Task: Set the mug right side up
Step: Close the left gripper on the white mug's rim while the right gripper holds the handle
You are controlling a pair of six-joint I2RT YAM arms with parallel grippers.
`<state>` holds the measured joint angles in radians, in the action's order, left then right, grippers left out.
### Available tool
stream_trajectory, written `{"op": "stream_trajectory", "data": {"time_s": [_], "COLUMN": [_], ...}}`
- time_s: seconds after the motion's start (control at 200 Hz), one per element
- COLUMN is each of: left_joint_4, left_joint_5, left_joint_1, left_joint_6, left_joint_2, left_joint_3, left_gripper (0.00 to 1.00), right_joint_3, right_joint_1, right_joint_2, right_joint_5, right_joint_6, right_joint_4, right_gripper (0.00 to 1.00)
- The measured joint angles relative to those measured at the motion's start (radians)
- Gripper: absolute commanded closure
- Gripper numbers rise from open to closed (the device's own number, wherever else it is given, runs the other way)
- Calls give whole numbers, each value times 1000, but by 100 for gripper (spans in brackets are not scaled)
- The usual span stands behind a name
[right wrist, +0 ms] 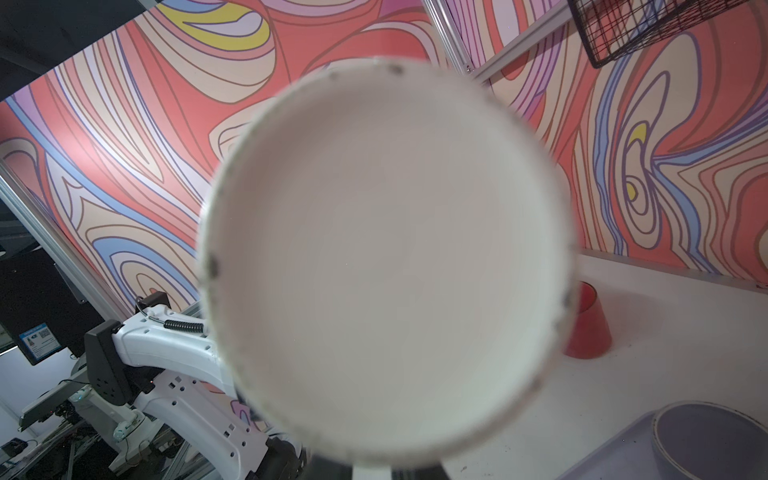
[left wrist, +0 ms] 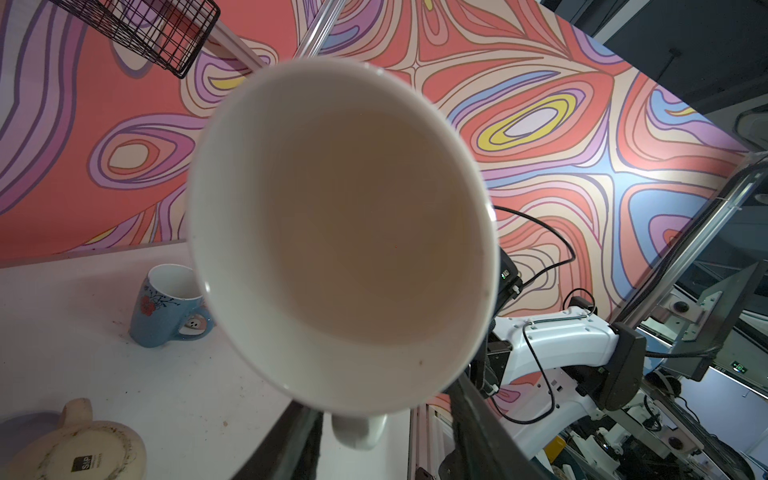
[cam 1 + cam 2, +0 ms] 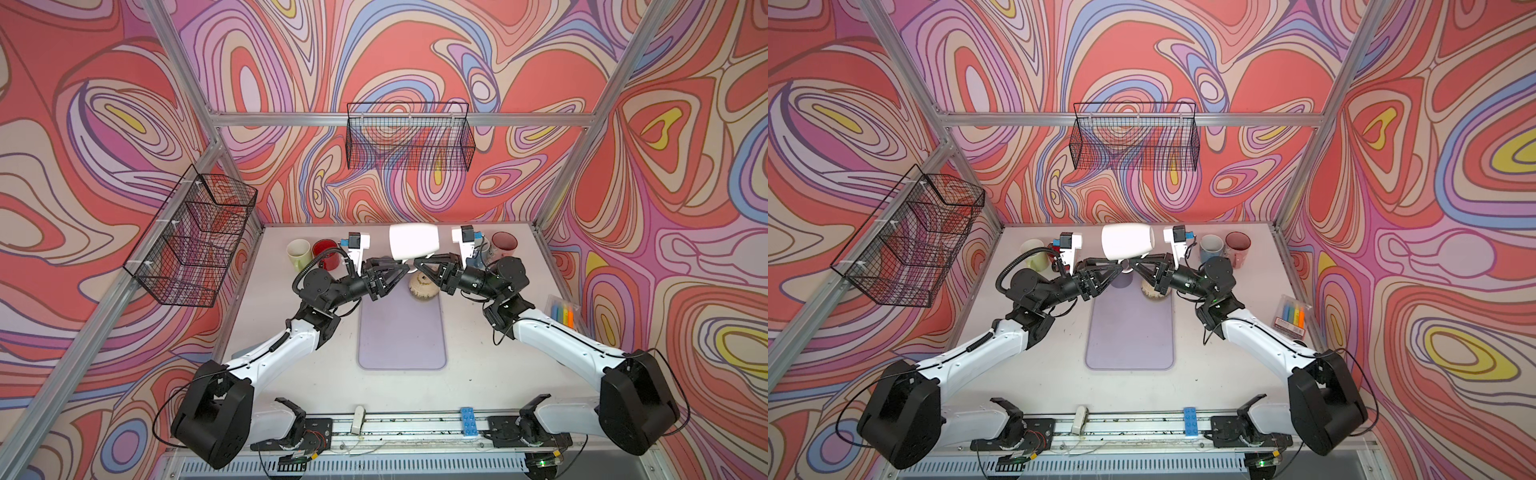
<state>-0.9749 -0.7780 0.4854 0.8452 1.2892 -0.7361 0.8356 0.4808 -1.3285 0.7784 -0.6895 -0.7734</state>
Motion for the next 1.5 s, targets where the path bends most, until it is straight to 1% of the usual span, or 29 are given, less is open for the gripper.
{"op": "stream_trajectory", "data": {"time_s": [0.125,0.431,0.626,0.726,0.861,0.961,1.031,1.172,1.322,1.417,1.502], "left_joint_4": [11,4,-3,-9,-19,-21,-22,-24,-19,9,45], "left_joint_5": [0,-3,-3,-3,-3,-6,-8,-9,-6,1,9], "left_joint_1": [0,0,0,0,0,0,0,-1,-1,0,-1], "left_joint_6": [-8,-3,-2,0,5,13,16,16,10,0,-13], "left_joint_2": [1,28,35,35,35,35,35,36,35,24,10], "left_joint_3": [-1,-17,-17,-17,-17,-17,-17,-17,-17,-17,-17], "left_gripper": [49,55,66,68,74,81,88,100,100,100,100], "right_joint_3": [3,18,18,18,18,18,18,18,18,18,18], "right_joint_1": [0,0,0,0,0,0,0,-1,-2,-2,-1], "right_joint_2": [0,-12,-22,-23,-29,-37,-45,-52,-55,-55,-55], "right_joint_5": [3,29,37,40,44,49,51,53,51,43,31], "right_joint_6": [1,-11,-13,-16,-26,-32,-38,-55,-54,-28,-6], "right_joint_4": [15,1,-14,-25,-47,-62,-75,-95,-94,-78,-65], "right_gripper": [95,95,95,95,95,94,94,90,81,78,73]}}
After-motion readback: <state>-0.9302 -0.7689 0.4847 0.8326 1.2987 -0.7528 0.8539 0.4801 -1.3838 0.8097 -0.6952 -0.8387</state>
